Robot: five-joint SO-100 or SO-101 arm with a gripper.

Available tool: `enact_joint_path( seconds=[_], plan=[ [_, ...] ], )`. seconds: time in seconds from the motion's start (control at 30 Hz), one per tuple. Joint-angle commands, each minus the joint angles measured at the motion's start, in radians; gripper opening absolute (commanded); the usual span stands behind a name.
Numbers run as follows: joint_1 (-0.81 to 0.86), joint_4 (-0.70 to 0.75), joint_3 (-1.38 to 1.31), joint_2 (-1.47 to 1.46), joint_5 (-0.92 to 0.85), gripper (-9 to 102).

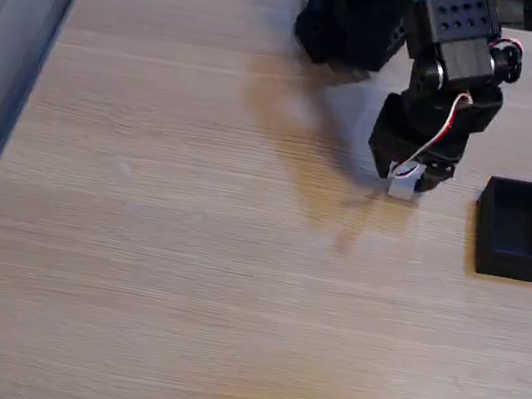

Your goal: Pick a white block and place it in the black box.

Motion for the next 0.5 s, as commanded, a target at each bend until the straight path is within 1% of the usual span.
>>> enact_joint_path(
  seconds=[0.0, 0.17, 0.33, 0.47],
  plan=[
    [-0.009, -0.008, -0.029, 0.003, -0.028, 12],
    [-0.006, -0.031, -0.02, 0.011, -0.035, 0],
    [0.006, -0.031, 0.015, 0.078, -0.069, 0],
    [0.021, -0.008, 0.054, 0.218, -0.115, 0]
  ],
)
